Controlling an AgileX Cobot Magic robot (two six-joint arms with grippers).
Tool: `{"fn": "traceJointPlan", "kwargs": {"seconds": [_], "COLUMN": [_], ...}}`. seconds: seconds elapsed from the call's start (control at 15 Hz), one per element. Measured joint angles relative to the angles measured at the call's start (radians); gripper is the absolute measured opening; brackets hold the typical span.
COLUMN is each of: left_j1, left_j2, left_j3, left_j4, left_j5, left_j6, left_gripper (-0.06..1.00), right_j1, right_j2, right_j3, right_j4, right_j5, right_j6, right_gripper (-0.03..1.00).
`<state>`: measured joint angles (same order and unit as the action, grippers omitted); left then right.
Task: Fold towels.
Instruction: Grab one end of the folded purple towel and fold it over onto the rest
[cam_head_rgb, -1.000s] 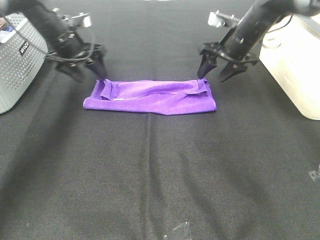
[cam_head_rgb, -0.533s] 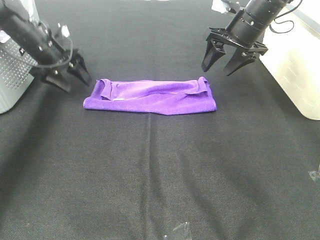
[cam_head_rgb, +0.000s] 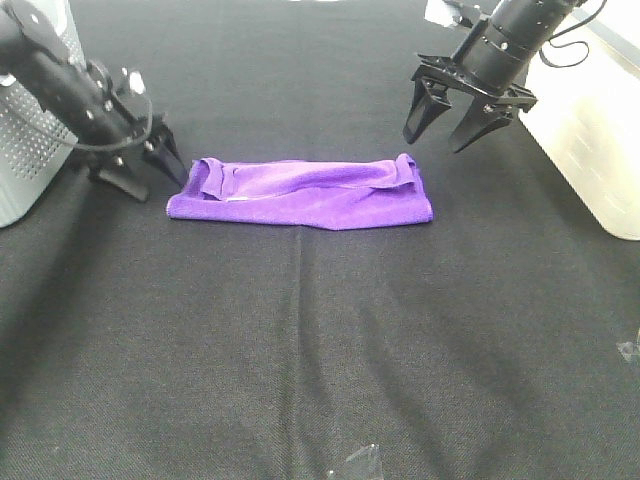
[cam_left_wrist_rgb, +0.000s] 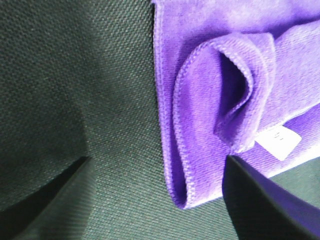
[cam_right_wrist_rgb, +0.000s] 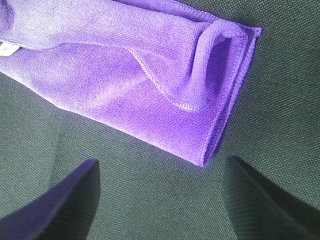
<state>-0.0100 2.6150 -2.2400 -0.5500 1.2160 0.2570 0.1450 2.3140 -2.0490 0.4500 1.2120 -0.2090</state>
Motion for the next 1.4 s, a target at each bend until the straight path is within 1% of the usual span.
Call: {"fn": "traceJointPlan", "kwargs": {"seconds": [0.2,0.4,0.53,0.67,0.93,1.0,1.13,1.27,1.4], "left_j1": [0.003,0.003,0.003,0.0,-0.061,-0.093,-0.125,-0.139,-0.142], "left_j2": [0.013,0.018,0.024,0.028,0.051,0.07,0.093,0.102,0.103], "left_j3": [-0.011,-0.014,-0.016,-0.019,-0.038,-0.064,-0.104,-0.115,-0.115], "left_j4": [-0.016,-0.019,-0.04,-0.041,-0.054,-0.068,-0.077,-0.084,-0.087], "left_j5": [0.003,0.005,0.005,0.005,0.002,0.003,0.004,0.001,-0.003], "left_j6": [0.011,-0.017,-0.016,-0.007,0.0,-0.005,-0.025,-0.03,-0.031], "left_gripper": [0.67,0.67,0.67,0.67,0.66,0.66,0.66,0.64,0.59], "right_j1": [0.0,0.0,0.0,0.0,0.0,0.0,0.0,0.0,0.0], "right_j2": [0.0,0.0,0.0,0.0,0.0,0.0,0.0,0.0,0.0], "right_j3": [0.0,0.0,0.0,0.0,0.0,0.0,0.0,0.0,0.0], "right_j4": [0.0,0.0,0.0,0.0,0.0,0.0,0.0,0.0,0.0], "right_j5": [0.001,0.001,0.001,0.001,0.001,0.001,0.001,0.001,0.001], "right_j6": [0.001,0.018,0.019,0.019,0.02,0.02,0.02,0.02,0.02], "right_gripper": [0.68,0.68,0.68,0.68,0.68,0.68,0.68,0.68,0.68]}}
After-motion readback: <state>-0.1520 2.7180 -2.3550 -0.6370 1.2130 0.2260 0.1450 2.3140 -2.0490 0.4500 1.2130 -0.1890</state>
